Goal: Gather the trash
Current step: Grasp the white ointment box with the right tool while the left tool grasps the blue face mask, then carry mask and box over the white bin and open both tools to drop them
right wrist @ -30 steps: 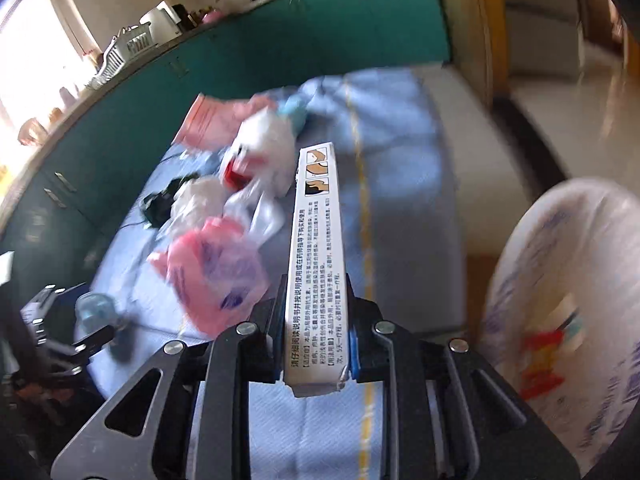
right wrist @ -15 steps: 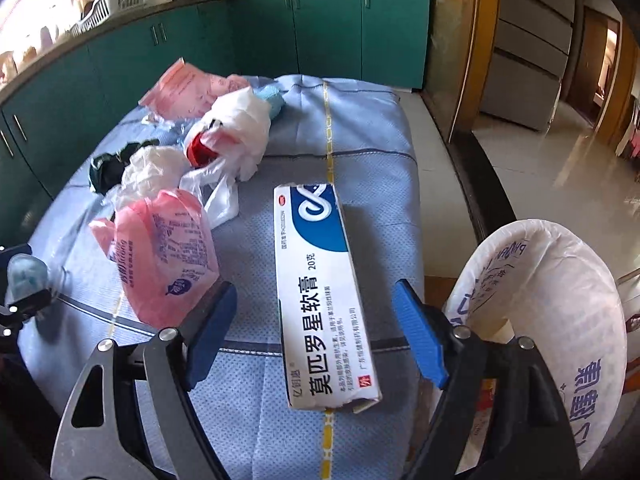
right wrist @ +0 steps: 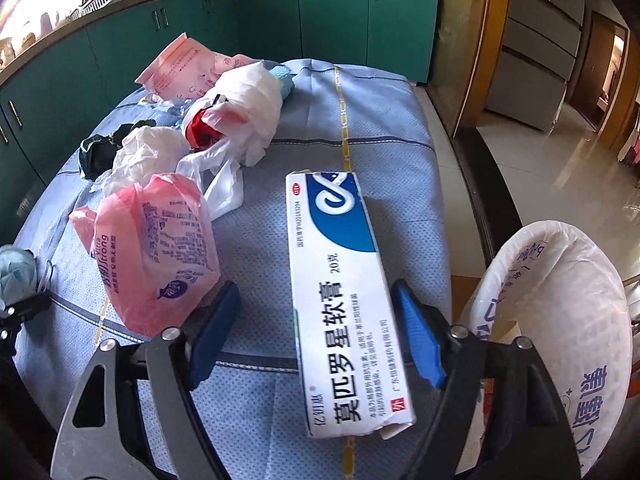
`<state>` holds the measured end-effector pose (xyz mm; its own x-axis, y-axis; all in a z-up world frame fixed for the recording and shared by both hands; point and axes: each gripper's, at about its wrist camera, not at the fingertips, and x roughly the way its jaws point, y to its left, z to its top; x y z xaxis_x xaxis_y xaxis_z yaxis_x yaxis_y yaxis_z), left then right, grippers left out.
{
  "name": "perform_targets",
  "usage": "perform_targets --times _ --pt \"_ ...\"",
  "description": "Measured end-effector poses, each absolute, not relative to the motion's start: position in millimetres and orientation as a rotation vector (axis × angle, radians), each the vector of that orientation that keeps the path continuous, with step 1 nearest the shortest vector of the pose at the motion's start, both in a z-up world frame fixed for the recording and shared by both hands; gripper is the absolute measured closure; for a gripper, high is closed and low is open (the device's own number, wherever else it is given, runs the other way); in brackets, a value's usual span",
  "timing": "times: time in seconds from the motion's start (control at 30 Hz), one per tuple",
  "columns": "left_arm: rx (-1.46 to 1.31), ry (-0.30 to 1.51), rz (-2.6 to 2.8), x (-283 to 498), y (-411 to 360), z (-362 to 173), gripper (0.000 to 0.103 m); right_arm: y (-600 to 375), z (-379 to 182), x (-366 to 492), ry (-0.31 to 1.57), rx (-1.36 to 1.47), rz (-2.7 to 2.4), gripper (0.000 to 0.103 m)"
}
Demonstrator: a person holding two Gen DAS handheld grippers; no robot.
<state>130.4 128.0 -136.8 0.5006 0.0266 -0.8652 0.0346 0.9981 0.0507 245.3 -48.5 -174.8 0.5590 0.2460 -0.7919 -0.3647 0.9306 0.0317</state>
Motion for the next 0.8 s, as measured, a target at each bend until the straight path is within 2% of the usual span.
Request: perform_targets --times 0.03,0.1,0.17,0.2,0.37,0.8 --pt "0.059 1.046 -0.007 130 128 -137 0.037 -48 -174 243 0.908 -0.136 0.365 0.033" --pt "0.050 1.040 -0.014 130 130 -136 0.048 -45 -173 243 0.902 -0.133 0.366 0.042" --pt "0.044 1.031 -0.015 130 131 -134 0.054 -43 -171 242 0.896 -0.131 0.372 0.062" --pt "0.036 1.023 -0.017 129 133 -133 0.059 -42 -170 242 0.893 -0.132 0.370 0.063" --pt "0.006 0.965 -0.026 125 137 -122 0.070 -39 -166 236 0.875 -0.111 0.369 0.063" --pt "0.015 0.783 -0.008 111 128 -91 0.071 -48 -143 216 0.791 -0.096 0.363 0.063"
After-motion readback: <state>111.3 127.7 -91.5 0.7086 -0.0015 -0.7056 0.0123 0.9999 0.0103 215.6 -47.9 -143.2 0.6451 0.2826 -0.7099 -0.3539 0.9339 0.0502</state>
